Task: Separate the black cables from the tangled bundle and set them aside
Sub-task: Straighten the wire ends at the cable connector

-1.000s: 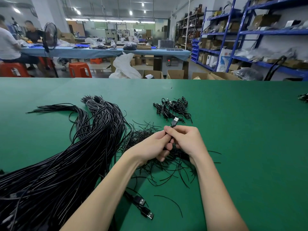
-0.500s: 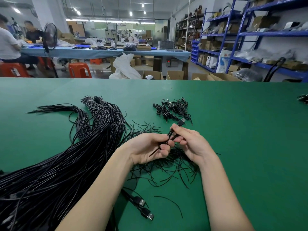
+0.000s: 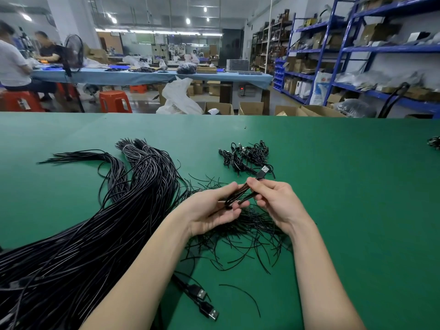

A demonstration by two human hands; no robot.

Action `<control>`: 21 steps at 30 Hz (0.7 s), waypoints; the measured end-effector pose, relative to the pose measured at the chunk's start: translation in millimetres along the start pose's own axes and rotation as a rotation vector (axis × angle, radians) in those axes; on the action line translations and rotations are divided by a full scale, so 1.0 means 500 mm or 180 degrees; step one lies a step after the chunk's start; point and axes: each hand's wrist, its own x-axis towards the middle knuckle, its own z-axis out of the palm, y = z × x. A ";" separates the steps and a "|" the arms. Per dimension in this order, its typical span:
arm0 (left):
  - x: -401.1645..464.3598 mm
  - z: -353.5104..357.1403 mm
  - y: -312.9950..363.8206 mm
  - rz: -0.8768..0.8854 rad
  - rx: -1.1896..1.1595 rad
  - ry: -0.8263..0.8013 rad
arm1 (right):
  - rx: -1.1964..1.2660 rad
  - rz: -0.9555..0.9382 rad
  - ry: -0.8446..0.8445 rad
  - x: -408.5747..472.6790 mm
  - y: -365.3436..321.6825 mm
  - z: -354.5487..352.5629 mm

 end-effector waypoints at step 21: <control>0.012 0.011 -0.028 0.0339 -0.0658 0.0448 | -0.0052 -0.0554 0.0189 0.020 0.014 0.035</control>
